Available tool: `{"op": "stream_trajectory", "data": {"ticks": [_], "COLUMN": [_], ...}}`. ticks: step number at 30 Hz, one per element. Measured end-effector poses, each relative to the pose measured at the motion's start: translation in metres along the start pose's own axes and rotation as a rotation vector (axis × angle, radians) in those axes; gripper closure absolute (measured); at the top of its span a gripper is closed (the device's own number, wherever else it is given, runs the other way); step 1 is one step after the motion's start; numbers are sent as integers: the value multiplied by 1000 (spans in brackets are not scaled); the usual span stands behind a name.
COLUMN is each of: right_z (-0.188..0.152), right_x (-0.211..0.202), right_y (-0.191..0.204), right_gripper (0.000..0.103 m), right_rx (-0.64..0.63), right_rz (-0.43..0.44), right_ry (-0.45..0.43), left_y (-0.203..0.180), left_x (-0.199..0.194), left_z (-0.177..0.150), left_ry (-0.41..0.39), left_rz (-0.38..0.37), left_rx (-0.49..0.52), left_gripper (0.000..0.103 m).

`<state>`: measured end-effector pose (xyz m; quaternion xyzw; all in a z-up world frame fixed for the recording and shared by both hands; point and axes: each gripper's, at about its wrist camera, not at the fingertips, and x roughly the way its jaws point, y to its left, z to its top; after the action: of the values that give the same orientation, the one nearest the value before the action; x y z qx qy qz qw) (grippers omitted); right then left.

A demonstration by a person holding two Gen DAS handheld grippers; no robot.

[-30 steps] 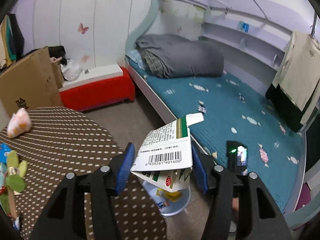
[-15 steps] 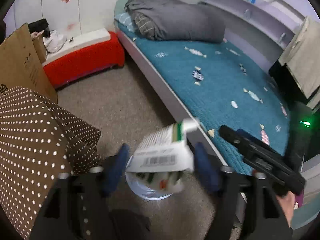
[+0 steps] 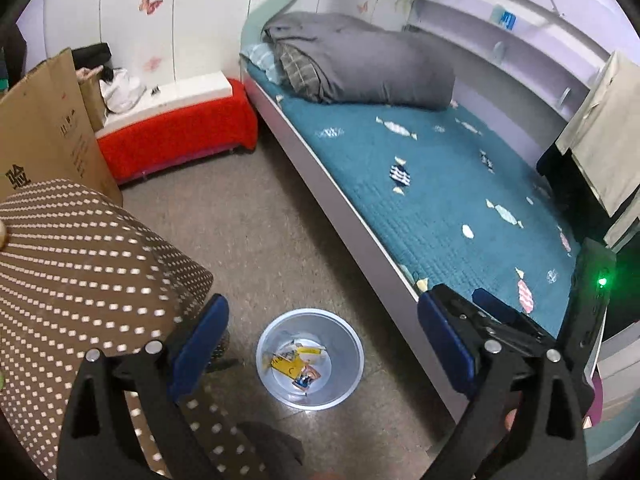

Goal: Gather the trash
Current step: 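Carry the white carton with the left tool and drop it into the wastebasket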

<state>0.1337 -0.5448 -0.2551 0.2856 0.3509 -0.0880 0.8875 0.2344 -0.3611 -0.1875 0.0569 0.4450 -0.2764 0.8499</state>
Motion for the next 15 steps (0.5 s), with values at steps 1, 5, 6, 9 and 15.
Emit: {"op": "stream_trajectory", "data": {"ticks": [1,5,6,9,15], "right_z": [1,4,5,6,-4], "right_x": [-5,-26,-34,-54,-83], "right_y": [7,30,40,66,122], "right_gripper": [6,6,6,6,6], "right_rx": [-10,-49,-68,-110,-200], "right_rz": [1,9,14,24,49], "right_ry": [-6,-38,-47,-75,-100], "left_y": [0,10,14,26,54], "left_x": [-5,-34,-45,-72,-126], "left_z": [0,-5,-7,-14,-34], "left_ry": [-9,-61,-81,-124,-210], "left_rz": [2,17,27,44,116], "left_rx": [-1,-3,-3,-9,-14], "left_gripper": [10,10,10,10,10]}}
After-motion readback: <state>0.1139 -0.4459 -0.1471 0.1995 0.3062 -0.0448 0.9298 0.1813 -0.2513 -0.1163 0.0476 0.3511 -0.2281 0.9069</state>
